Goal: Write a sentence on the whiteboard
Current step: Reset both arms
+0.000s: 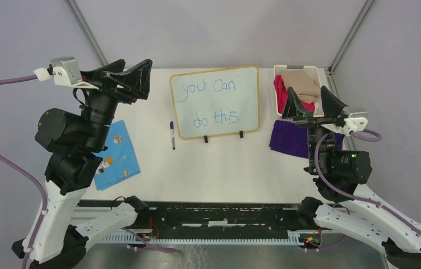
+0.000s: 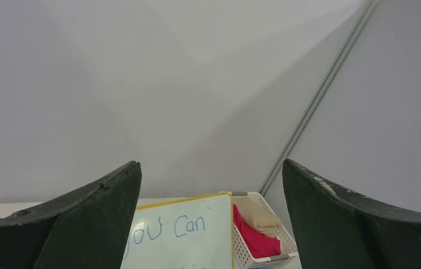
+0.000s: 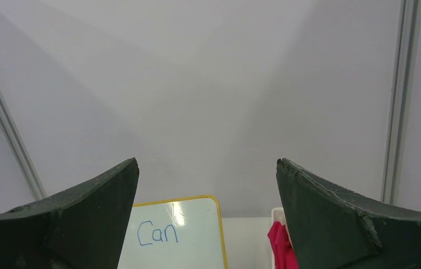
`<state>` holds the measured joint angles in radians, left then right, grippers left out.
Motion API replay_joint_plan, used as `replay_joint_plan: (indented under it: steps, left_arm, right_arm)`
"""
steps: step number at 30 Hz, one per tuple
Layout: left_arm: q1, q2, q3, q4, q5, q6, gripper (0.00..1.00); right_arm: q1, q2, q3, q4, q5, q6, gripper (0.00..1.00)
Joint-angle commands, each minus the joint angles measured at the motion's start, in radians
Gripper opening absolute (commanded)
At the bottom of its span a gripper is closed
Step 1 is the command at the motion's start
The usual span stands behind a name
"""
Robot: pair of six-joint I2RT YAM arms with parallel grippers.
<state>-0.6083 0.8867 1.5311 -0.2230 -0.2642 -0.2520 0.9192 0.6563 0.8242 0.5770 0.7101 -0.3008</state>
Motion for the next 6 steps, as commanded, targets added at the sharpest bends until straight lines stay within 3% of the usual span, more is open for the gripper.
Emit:
replay_joint_plan:
  steps: [1, 6]
  left_arm:
    - [-0.004, -0.026, -0.026, 0.074, -0.134, -0.068, 1.00]
    - [-0.004, 0.014, 0.044, -0.028, -0.168, -0.074, 1.00]
  right_arm:
    - [0.001, 0.013, 0.009, 0.029, 0.015, 0.000, 0.98]
    - [0.000, 0.036, 0.025, 0.021, 0.017, 0.004, 0.98]
